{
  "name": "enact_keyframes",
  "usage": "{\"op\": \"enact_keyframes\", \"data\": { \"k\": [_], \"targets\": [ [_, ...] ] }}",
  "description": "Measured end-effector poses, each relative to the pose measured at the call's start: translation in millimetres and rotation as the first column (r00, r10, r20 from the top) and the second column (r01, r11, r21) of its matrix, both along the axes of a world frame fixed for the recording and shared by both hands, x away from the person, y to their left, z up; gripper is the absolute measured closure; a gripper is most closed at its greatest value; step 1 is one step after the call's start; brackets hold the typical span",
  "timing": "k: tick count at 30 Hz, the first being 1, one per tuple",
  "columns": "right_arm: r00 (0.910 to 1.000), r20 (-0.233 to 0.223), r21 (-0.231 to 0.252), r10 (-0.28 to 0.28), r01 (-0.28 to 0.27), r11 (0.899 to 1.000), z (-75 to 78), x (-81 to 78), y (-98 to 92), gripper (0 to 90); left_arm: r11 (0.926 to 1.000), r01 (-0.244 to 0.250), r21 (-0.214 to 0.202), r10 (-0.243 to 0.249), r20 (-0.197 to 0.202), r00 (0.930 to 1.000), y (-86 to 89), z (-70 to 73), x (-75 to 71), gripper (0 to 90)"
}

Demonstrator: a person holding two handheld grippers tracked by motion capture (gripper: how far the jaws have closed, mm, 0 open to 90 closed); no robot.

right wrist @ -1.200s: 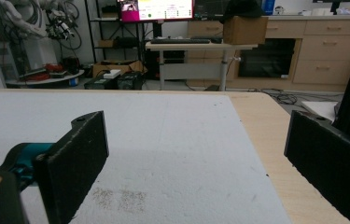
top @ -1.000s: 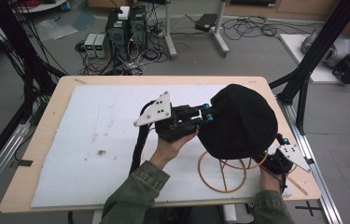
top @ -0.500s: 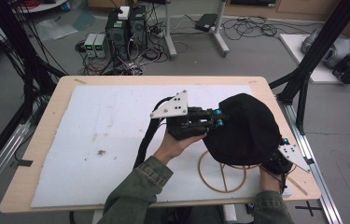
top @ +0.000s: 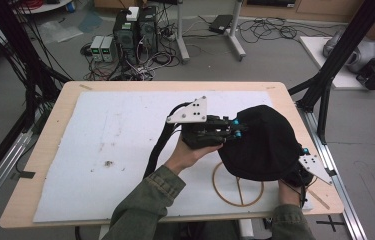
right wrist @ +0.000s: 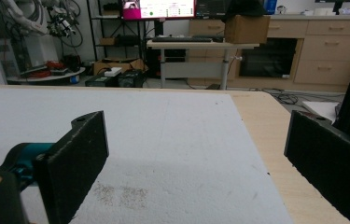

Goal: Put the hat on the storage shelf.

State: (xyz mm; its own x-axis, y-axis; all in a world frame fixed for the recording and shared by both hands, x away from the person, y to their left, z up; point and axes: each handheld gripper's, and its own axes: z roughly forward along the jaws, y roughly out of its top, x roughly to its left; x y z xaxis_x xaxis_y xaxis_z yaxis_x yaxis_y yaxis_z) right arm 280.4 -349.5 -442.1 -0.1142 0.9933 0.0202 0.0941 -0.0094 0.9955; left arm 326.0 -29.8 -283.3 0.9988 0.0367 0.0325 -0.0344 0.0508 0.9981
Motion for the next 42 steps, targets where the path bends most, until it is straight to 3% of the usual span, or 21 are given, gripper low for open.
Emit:
{"op": "enact_keyframes", "data": {
  "k": [4, 6, 9, 14, 22, 29, 42],
  "targets": [
    [1.0000, 0.001, -0.003, -0.001, 0.001, 1.000, 0.3, -0.5, -0.8, 5.4, 1.0000, 0.001, 0.008, 0.000, -0.016, 0.9999, -3.8, -0.2, 0.5, 84.6],
    [1.0000, 0.003, 0.000, -0.003, 0.003, 1.000, 0.4, -0.6, -1.0, 5.4, 1.0000, 0.000, 0.005, 0.001, -0.033, 0.9995, -4.4, -0.7, 2.2, 75.3],
    [1.0000, 0.004, 0.008, -0.007, 0.007, 1.000, 0.5, -0.6, -1.4, 5.4, 0.9986, -0.049, 0.021, 0.050, -0.039, 0.9980, -4.0, -1.3, 3.6, 59.2],
    [0.9999, 0.004, 0.008, -0.010, 0.010, 1.000, 0.5, -0.8, -1.4, 5.4, 0.9979, -0.062, 0.018, 0.063, -0.046, 0.9970, -0.8, -0.8, 4.7, 48.7],
    [1.0000, 0.005, 0.004, -0.007, 0.007, 1.000, 0.7, -1.1, -1.1, 5.4, 0.9978, -0.061, 0.025, 0.062, -0.045, 0.9971, -0.1, -0.9, 3.6, 46.4],
    [1.0000, 0.003, 0.000, -0.006, 0.006, 1.000, 0.3, -0.8, -0.9, 5.4, 0.9962, -0.077, 0.041, 0.079, -0.055, 0.9954, 3.8, -3.6, 4.9, 39.2],
    [1.0000, 0.001, -0.008, -0.003, 0.003, 1.000, 0.2, -1.0, 0.2, 5.4, 0.9943, -0.105, 0.020, 0.106, -0.066, 0.9922, 15.6, -3.9, 4.3, 32.2]
  ]
}}
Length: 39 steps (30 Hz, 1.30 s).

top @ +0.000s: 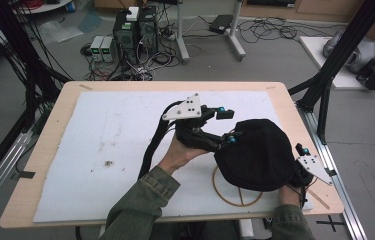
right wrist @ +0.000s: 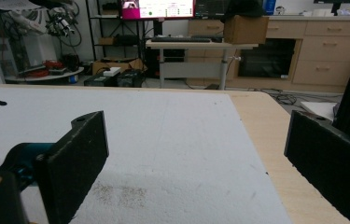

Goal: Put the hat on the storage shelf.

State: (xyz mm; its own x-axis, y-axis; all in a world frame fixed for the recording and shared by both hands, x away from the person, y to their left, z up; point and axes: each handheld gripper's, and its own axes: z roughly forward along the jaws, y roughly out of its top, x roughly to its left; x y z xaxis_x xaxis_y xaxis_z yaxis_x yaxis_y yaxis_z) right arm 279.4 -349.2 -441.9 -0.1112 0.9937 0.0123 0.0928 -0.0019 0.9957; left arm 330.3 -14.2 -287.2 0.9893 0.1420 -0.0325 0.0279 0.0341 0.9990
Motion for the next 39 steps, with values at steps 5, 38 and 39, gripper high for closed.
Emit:
{"op": "enact_keyframes", "data": {
  "k": [5, 38, 39],
  "targets": [
    [1.0000, 0.001, -0.004, 0.000, 0.000, 1.000, -0.4, 0.2, -0.3, 5.4, 0.9997, -0.021, 0.012, 0.021, 0.005, 0.9998, 6.2, -0.4, -0.8, 31.4],
    [1.0000, -0.009, 0.009, -0.001, 0.001, 1.000, -0.7, -0.1, 2.4, 5.4, 0.9669, -0.252, 0.039, 0.253, -0.024, 0.9671, 83.9, -39.1, -14.0, 31.7],
    [0.9999, -0.011, 0.014, -0.002, 0.002, 1.000, -0.7, -0.4, 2.7, 5.4, 0.9618, -0.271, 0.043, 0.272, -0.029, 0.9619, 88.4, -41.1, -15.4, 31.7]
  ]
}}
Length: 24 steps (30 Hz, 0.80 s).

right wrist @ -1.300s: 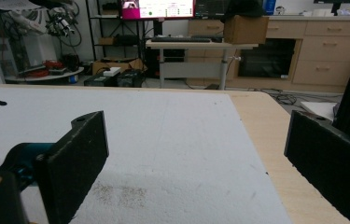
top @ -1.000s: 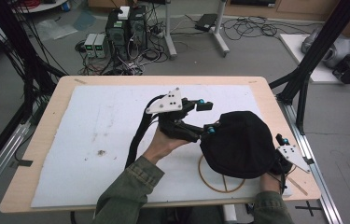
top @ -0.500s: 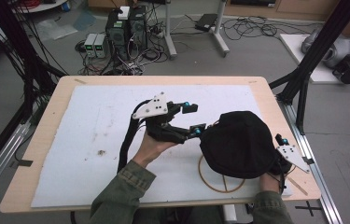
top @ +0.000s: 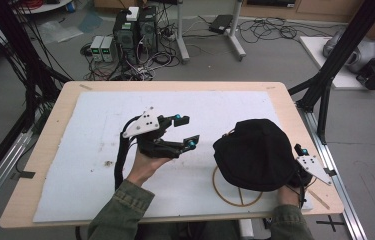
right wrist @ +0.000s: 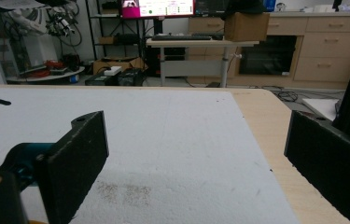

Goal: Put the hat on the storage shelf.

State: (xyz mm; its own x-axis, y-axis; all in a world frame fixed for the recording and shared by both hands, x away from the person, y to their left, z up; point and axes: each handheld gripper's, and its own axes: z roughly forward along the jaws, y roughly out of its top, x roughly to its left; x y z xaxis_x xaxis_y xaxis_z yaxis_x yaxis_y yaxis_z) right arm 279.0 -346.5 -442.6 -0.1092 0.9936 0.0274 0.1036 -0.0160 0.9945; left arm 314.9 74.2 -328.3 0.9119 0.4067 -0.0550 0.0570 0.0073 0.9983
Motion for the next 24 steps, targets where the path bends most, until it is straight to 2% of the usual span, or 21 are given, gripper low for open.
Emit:
{"op": "enact_keyframes", "data": {
  "k": [7, 13, 15, 19, 24],
  "targets": [
    [1.0000, 0.002, 0.004, 0.002, -0.002, 1.000, -0.1, 0.0, 0.7, 5.4, 0.9971, -0.074, 0.017, 0.075, -0.019, 0.9970, 24.4, -11.5, -7.4, 31.6],
    [1.0000, -0.003, 0.009, 0.009, -0.009, 1.000, -0.8, 1.1, 1.1, 5.4, 0.9887, -0.146, 0.034, 0.147, -0.033, 0.9886, 47.8, -24.8, -15.6, 31.6],
    [1.0000, 0.001, 0.015, 0.009, -0.009, 1.000, -0.7, 1.0, 1.4, 5.4, 0.9881, -0.149, 0.037, 0.151, -0.052, 0.9872, 56.8, -29.8, -17.0, 31.8],
    [1.0000, 0.001, 0.016, 0.009, -0.009, 1.000, -0.6, 1.2, 1.7, 5.4, 0.9802, -0.192, 0.047, 0.195, -0.058, 0.9791, 71.2, -39.2, -22.2, 31.8],
    [1.0000, -0.001, 0.021, 0.005, -0.005, 1.000, -0.5, 1.3, 1.8, 5.4, 0.9706, -0.227, 0.081, 0.233, -0.077, 0.9694, 86.4, -52.4, -27.4, 31.0]
  ]
}}
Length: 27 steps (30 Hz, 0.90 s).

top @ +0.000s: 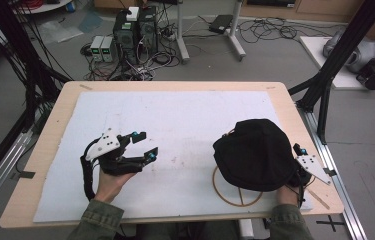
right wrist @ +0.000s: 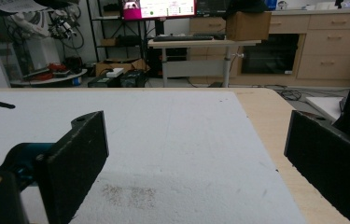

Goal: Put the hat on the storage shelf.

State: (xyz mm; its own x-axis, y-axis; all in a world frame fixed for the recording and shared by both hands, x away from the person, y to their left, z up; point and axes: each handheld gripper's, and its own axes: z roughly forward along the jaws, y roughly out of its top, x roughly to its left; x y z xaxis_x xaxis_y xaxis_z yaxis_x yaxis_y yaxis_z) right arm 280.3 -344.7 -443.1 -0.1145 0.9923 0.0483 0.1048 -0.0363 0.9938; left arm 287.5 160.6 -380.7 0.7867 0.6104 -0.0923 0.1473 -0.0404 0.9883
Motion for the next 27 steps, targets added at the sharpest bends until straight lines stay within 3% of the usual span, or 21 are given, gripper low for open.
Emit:
{"op": "enact_keyframes", "data": {
  "k": [9, 15, 18, 21, 24, 27],
  "targets": [
    [1.0000, 0.008, -0.004, 0.002, -0.002, 1.000, 0.4, -1.1, -0.8, 5.4, 0.9976, -0.065, 0.025, 0.066, -0.025, 0.9975, 21.3, -13.9, -9.5, 29.9],
    [1.0000, 0.006, 0.003, -0.002, 0.002, 1.000, 0.6, -2.0, -1.4, 5.4, 0.9892, -0.144, 0.028, 0.145, -0.037, 0.9887, 45.1, -24.2, -14.6, 30.1],
    [1.0000, 0.005, 0.000, 0.001, -0.001, 1.000, 0.2, -1.4, -1.0, 5.4, 0.9797, -0.200, 0.012, 0.201, -0.045, 0.9786, 60.9, -29.9, -16.7, 30.1],
    [1.0000, 0.002, -0.005, 0.002, -0.002, 1.000, 0.3, -1.3, -0.4, 5.4, 0.9655, -0.260, 0.004, 0.260, -0.043, 0.9645, 74.1, -35.2, -19.5, 29.5],
    [1.0000, 0.001, -0.003, 0.001, -0.001, 1.000, 0.3, -1.1, -0.4, 5.4, 0.9442, -0.329, 0.000, 0.329, -0.029, 0.9438, 85.9, -40.7, -22.8, 27.6],
    [1.0000, 0.003, -0.004, -0.001, 0.001, 1.000, 0.4, -1.0, -0.5, 5.4, 0.9151, -0.403, -0.003, 0.403, -0.015, 0.9150, 96.5, -44.2, -25.2, 25.5]
  ]
}}
